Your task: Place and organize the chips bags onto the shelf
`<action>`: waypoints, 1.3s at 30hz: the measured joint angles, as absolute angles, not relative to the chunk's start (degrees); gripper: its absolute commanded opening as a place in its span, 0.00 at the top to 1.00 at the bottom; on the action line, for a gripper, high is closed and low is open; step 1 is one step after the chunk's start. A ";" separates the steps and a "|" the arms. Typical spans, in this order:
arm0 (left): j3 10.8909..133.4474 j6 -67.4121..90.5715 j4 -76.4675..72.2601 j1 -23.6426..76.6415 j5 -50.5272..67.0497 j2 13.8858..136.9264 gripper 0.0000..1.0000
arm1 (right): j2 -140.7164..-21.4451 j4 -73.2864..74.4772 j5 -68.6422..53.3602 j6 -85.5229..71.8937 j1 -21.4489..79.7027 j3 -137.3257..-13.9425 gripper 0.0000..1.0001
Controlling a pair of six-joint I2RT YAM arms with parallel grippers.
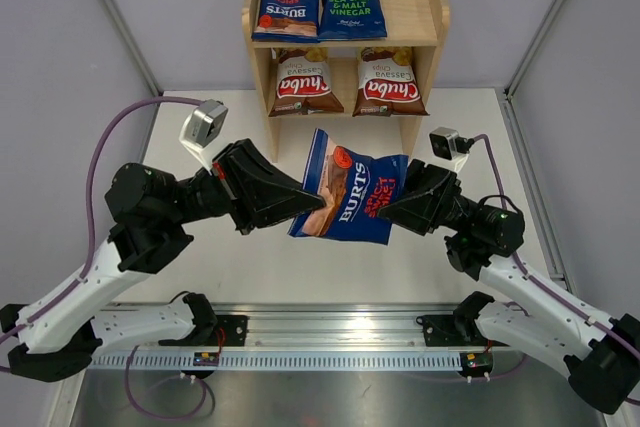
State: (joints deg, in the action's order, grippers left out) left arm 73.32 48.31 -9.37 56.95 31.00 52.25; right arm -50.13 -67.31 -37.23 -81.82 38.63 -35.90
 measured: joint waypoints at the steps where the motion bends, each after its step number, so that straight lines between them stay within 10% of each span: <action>1: 73.32 47.51 -8.10 56.93 30.13 51.66 1.00 | -49.91 -66.87 -37.08 -81.45 38.63 -35.90 0.57; 15: 73.49 42.44 8.29 44.36 24.62 48.86 1.00 | -41.58 -43.00 -32.73 -66.92 38.61 -37.36 0.77; 21: 73.71 36.62 15.92 42.87 16.03 48.10 0.72 | -39.51 -24.34 -28.56 -59.05 38.63 -42.46 0.80; 39: 76.29 21.56 43.24 42.54 -14.11 42.02 0.46 | -46.87 13.17 -6.02 -46.28 38.63 -67.24 0.80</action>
